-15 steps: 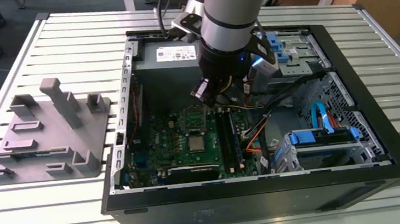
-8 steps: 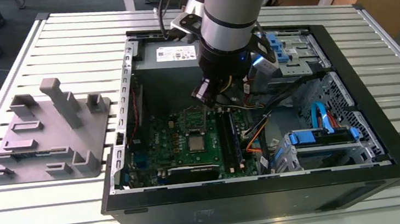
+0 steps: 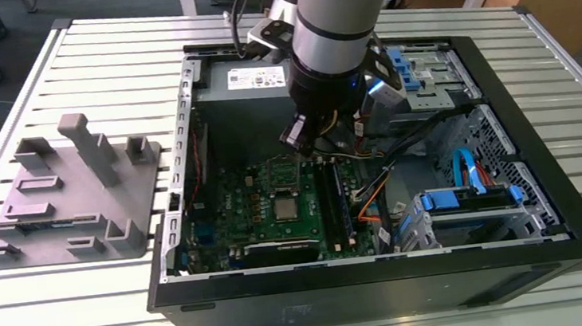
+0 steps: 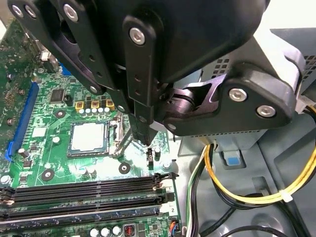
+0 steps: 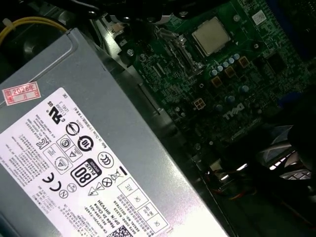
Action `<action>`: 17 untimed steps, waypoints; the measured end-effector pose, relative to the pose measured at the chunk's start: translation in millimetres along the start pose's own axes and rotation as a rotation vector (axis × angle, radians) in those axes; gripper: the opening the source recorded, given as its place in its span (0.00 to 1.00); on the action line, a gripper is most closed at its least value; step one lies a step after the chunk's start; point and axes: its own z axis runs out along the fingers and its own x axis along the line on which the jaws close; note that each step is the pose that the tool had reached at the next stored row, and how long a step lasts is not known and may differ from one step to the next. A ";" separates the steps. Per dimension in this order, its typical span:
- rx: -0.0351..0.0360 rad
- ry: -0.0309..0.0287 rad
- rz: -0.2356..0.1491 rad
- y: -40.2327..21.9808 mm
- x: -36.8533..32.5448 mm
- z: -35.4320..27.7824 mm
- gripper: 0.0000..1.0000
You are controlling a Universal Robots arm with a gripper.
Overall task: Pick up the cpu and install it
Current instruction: 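Close the cpu cover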
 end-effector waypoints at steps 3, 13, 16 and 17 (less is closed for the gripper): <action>0.0000 0.0004 -0.005 -0.1 0.2 -0.6 0.11; -0.0002 0.0016 -0.017 -0.6 1.1 -2.7 0.11; -0.0002 0.0020 -0.020 -1.0 1.7 -3.1 0.11; -0.0002 0.0020 -0.021 -1.1 1.8 -3.1 0.11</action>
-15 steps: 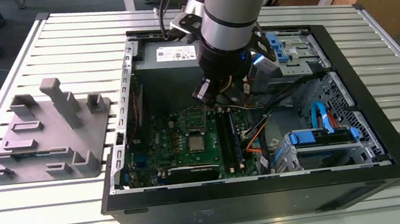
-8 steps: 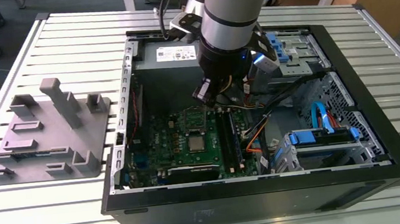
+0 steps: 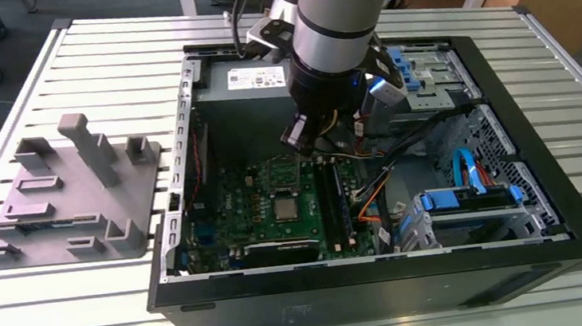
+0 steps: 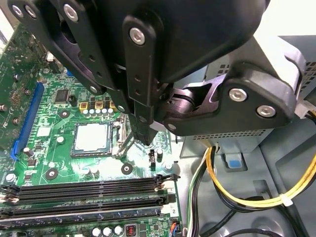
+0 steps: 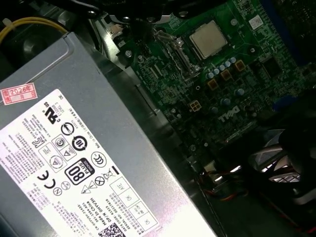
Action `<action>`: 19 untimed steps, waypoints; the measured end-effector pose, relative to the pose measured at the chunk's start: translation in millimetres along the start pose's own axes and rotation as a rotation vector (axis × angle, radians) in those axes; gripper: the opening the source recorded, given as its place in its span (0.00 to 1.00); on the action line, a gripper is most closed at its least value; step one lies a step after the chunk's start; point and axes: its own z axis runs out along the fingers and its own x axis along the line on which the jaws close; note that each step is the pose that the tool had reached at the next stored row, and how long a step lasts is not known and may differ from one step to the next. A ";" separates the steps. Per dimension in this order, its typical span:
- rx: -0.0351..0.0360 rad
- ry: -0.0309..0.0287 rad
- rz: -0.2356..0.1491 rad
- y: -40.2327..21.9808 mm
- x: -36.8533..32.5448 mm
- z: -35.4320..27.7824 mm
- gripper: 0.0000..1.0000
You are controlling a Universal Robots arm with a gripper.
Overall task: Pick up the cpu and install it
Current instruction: 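Close the cpu cover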
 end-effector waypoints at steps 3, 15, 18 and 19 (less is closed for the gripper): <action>0.0000 0.0002 -0.003 -0.3 0.5 -0.2 0.11; -0.0001 0.0005 -0.006 -0.4 0.8 -2.1 0.11; 0.0000 0.0006 -0.007 -0.5 1.0 -2.2 0.11; -0.0001 0.0007 -0.008 -0.7 1.3 -2.2 0.11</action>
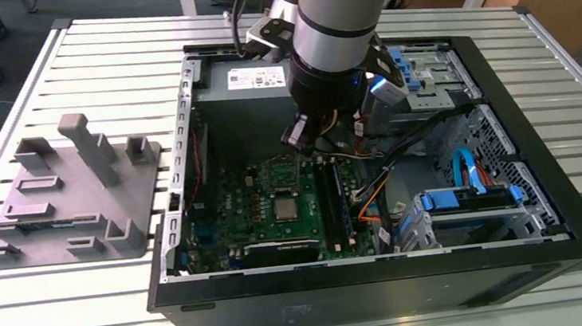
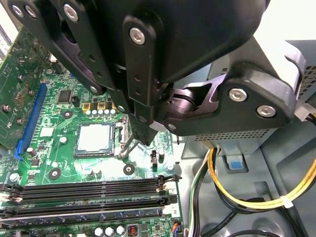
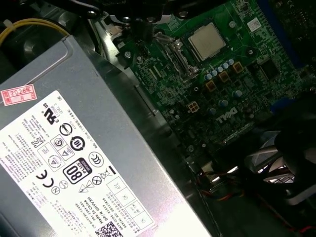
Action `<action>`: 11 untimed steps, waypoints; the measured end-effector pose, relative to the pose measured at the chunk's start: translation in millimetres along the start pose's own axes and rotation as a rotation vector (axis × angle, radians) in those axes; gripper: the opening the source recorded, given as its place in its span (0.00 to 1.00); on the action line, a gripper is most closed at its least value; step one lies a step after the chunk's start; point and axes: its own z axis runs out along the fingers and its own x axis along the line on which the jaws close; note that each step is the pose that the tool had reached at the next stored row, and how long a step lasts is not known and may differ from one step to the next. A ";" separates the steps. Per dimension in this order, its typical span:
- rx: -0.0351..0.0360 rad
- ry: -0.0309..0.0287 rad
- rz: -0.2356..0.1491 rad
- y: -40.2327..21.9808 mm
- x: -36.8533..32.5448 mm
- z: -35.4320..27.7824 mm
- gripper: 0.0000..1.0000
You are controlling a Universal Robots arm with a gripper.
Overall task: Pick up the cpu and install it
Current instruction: 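Close the cpu cover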
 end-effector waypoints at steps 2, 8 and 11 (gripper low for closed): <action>0.0000 0.0001 -0.002 -0.5 0.6 0.0 0.11; 0.0000 0.0008 -0.008 -1.4 2.0 -0.1 0.11; 0.0002 0.0014 -0.011 -1.4 2.1 -0.1 0.11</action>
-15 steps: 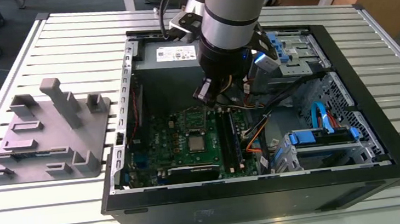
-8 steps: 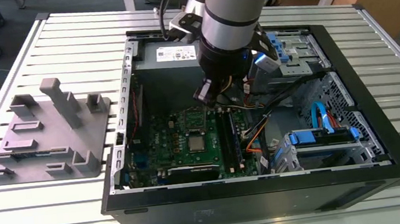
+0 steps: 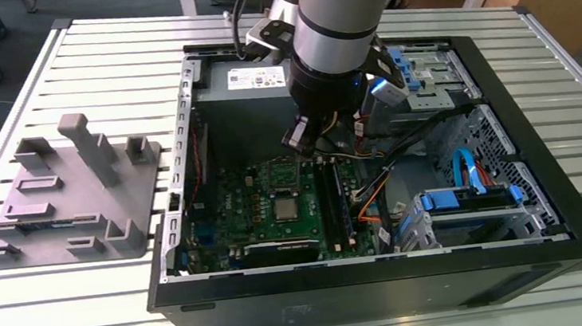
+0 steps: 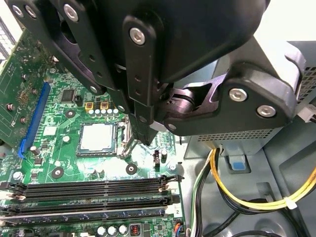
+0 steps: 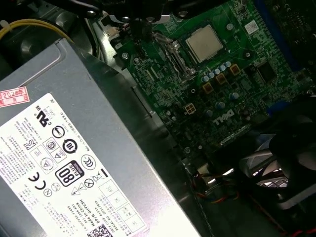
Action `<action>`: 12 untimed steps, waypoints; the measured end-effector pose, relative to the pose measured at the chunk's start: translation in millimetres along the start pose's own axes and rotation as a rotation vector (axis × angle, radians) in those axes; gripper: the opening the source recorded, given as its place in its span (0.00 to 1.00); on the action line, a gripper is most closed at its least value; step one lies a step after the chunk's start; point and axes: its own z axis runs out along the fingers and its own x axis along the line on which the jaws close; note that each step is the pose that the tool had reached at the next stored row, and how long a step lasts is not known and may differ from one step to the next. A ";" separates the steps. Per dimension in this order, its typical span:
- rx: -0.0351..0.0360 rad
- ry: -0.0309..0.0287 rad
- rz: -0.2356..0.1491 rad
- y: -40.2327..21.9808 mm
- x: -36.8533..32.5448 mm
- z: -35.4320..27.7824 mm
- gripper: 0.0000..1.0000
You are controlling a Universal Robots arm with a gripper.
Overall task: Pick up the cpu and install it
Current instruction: 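Close the cpu cover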
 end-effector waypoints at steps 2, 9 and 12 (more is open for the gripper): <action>0.0001 0.0002 -0.001 0.0 0.0 0.0 0.11; -0.0010 0.0010 -0.003 -0.4 -0.3 -0.7 0.11; -0.0011 0.0013 -0.006 -0.7 -0.5 -0.7 0.11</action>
